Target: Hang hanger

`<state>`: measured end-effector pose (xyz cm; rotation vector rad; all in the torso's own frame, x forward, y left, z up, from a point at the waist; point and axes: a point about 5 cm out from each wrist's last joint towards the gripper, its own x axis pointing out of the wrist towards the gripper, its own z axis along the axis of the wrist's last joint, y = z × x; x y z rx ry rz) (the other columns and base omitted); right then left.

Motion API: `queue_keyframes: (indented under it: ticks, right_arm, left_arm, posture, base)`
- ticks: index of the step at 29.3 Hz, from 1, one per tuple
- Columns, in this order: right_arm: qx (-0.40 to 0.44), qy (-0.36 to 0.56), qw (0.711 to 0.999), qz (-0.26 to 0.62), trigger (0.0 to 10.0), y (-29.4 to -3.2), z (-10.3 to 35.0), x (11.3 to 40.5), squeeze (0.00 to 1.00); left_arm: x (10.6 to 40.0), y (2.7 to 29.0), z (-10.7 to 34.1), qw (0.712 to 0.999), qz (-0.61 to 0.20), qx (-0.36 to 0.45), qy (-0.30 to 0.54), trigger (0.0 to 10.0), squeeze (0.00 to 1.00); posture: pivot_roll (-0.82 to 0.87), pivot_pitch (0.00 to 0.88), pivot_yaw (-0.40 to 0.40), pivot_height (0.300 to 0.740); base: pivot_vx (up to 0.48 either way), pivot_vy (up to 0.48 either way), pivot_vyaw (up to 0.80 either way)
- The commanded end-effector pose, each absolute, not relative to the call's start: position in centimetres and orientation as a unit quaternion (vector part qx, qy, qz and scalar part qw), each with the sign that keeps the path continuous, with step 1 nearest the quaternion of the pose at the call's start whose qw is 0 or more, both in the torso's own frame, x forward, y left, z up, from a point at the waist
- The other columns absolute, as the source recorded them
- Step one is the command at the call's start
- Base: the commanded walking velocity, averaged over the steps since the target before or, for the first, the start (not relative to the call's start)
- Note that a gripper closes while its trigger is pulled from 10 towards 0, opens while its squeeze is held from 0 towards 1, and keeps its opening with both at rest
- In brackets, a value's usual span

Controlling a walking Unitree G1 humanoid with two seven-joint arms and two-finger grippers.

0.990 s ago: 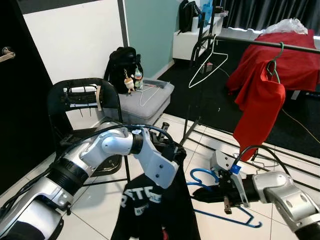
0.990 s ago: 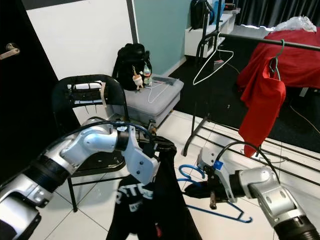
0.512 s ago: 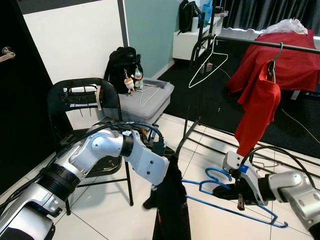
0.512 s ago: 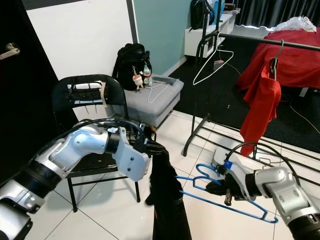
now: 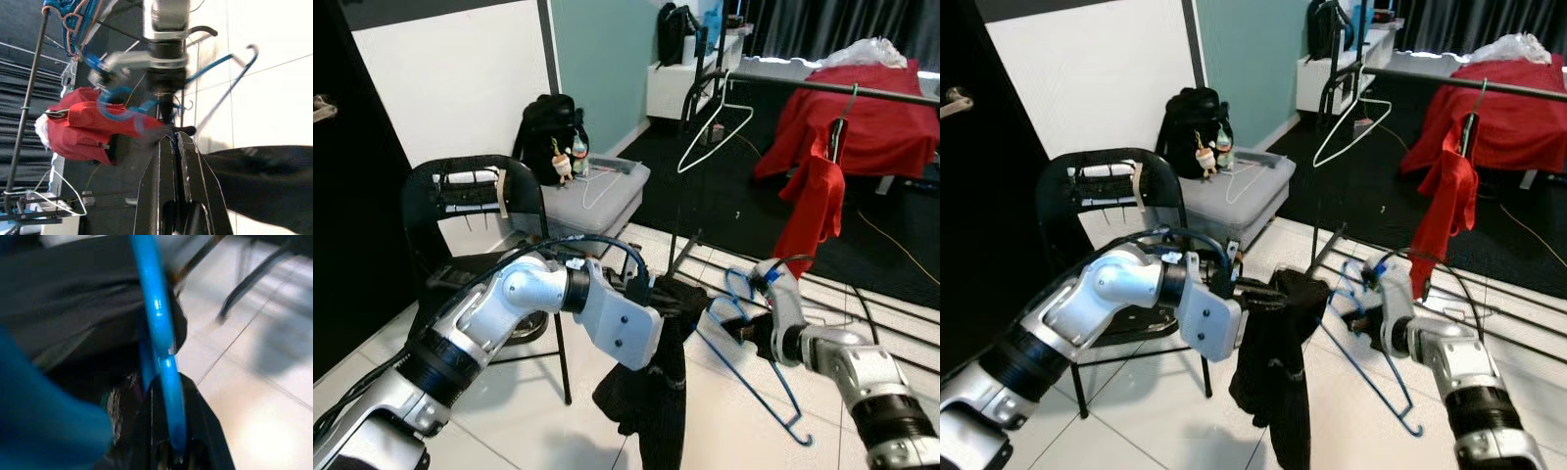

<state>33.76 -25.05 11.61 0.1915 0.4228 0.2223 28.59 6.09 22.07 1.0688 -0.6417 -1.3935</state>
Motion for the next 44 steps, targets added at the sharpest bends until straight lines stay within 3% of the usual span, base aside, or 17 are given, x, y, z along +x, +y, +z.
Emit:
queue_keyframes:
  ticks: [1, 4, 11, 15, 19, 20, 26, 34, 35, 38, 44]
  right_arm:
    - [0.123, 0.168, 0.977, 0.056, 10.0, -26.2, 12.6, 34.2, 0.0]
    - [0.209, 0.05, 0.975, 0.059, 10.0, -25.6, 15.7, 35.3, 0.0]
    - [0.303, -0.065, 0.946, 0.092, 10.0, -23.0, 19.4, 36.6, 0.0]
    - [0.31, -0.075, 0.943, 0.099, 10.0, -22.3, 19.8, 36.8, 0.0]
    - [0.294, -0.071, 0.945, 0.124, 10.0, -19.5, 20.1, 37.5, 0.0]
    - [0.278, -0.073, 0.945, 0.156, 10.0, -17.7, 20.2, 37.4, 0.0]
    - [0.283, -0.087, 0.94, 0.172, 10.0, -15.7, 20.9, 37.4, 0.0]
    - [0.334, -0.084, 0.913, 0.219, 10.0, -14.0, 21.4, 36.9, 0.0]
    - [0.337, -0.091, 0.897, 0.272, 10.0, -13.1, 21.9, 36.1, 0.0]
    - [0.318, -0.078, 0.878, 0.349, 10.0, -12.2, 22.0, 34.7, 0.0]
    - [0.338, -0.077, 0.856, 0.383, 10.0, -13.1, 22.3, 33.7, 0.0]
  left_arm:
    - [27.9, 5.8, 22.6, 0.588, -0.605, 0.448, -0.298, 10.0, 0.0]
    - [27.6, 5.5, 22.1, 0.597, -0.61, 0.432, -0.291, 10.0, 0.0]
    - [26.0, 2.5, 19.5, 0.62, -0.64, 0.36, -0.275, 10.0, 0.0]
    - [25.6, 1.7, 18.8, 0.626, -0.646, 0.343, -0.27, 10.0, 0.0]
    - [24.7, -0.5, 17.0, 0.64, -0.659, 0.304, -0.255, 10.0, 0.0]
    - [24.3, -1.2, 16.7, 0.64, -0.663, 0.296, -0.252, 10.0, 0.0]
    - [23.8, -2.1, 16.5, 0.634, -0.67, 0.293, -0.253, 10.0, 0.0]
    - [23.8, -2.3, 16.1, 0.631, -0.671, 0.301, -0.248, 10.0, 0.0]
    - [24.0, -2.2, 15.9, 0.633, -0.667, 0.308, -0.246, 10.0, 0.0]
    - [24.8, -1.6, 16.2, 0.646, -0.646, 0.321, -0.247, 10.0, 0.0]
    - [27.6, 0.7, 16.9, 0.676, -0.579, 0.386, -0.241, 10.0, 0.0]
  posture:
    - [-0.11, 0.0, 0.023, 0.74]
    - [-0.12, 0.0, 0.028, 0.74]
    - [-0.13, 0.0, 0.03, 0.74]
    - [-0.12, 0.0, 0.028, 0.74]
    - [-0.12, 0.0, 0.023, 0.74]
    - [-0.12, 0.0, 0.02, 0.74]
    - [-0.12, 0.0, 0.026, 0.74]
    - [-0.13, 0.0, 0.037, 0.74]
    - [-0.13, 0.0, 0.038, 0.74]
    - [-0.13, 0.0, 0.04, 0.74]
    - [-0.12, 0.0, 0.03, 0.74]
  base:
    - [0.0, 0.0, 0.0]
    - [0.0, 0.0, 0.0]
    - [0.0, 0.0, 0.0]
    - [0.0, 0.0, 0.0]
    - [0.0, 0.0, 0.0]
    - [0.0, 0.0, 0.0]
    - [0.0, 0.0, 0.0]
    - [0.0, 0.0, 0.0]
    - [0.0, 0.0, 0.0]
    - [0.0, 0.0, 0.0]
    - [0.0, 0.0, 0.0]
